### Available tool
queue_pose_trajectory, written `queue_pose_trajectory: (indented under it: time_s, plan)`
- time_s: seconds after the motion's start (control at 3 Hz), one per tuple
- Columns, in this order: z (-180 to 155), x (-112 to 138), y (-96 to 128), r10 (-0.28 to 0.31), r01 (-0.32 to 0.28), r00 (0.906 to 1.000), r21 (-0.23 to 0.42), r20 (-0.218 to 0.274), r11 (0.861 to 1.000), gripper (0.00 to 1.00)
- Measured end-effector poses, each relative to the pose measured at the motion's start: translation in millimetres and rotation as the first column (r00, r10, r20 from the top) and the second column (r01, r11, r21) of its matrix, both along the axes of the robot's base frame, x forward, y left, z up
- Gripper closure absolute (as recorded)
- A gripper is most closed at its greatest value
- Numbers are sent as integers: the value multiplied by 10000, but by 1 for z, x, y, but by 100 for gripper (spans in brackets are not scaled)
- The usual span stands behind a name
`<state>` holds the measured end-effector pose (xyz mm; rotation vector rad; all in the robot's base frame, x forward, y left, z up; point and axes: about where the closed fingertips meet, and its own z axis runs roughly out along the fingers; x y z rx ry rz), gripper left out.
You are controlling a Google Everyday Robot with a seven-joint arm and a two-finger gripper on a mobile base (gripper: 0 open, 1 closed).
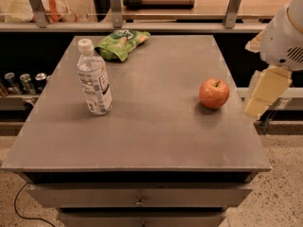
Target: Move apple near green rice chip bag
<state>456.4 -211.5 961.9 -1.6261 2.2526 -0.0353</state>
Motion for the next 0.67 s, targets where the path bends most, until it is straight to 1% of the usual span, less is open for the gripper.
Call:
queue_pose_trajectory:
  time_s: [0.33,0.67]
  plan:
    - [-31,19,1,-1110,1125,9936,939,-211,9892,0]
    - [-50,37,-3,-2067,2072,9782,1611,-200,9649,0]
